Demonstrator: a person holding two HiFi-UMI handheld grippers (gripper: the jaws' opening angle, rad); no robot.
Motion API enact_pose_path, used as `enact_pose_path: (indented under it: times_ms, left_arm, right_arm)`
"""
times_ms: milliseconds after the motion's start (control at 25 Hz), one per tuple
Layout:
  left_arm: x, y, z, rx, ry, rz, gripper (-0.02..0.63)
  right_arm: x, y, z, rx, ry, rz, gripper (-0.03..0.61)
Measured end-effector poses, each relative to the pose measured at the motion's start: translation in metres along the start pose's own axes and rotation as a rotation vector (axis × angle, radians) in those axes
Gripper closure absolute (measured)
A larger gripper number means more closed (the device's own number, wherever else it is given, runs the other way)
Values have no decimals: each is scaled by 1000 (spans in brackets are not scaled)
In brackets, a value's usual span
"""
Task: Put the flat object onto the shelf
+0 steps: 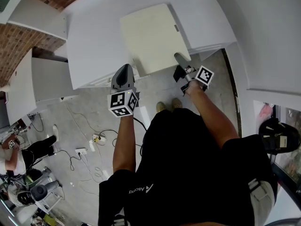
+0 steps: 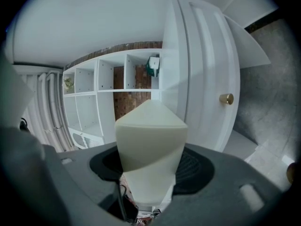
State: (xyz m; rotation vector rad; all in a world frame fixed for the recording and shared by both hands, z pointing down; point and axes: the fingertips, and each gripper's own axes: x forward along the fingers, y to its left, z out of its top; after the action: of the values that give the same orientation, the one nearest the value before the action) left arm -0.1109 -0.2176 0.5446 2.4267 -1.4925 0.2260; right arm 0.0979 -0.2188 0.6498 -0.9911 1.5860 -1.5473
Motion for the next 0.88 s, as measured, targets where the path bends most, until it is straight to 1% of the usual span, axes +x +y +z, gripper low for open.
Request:
enact_pose_path:
  times_ms: [160,360,600,880]
  left_arm:
    - [-5,2,16,6,-40,11,615]
    - [-18,2,48,43,-110,21,615]
    - [-35,3,80,51,-183,26,615]
    - [-41,0,110,62,-248,14,615]
  right_arm:
    - [-2,15,3,16,-30,15,308]
    - [-13,45,7,40,-63,5,308]
    - [-33,93,6,41,-65,-1,308]
    - [-41,164,11,32,-78,31,308]
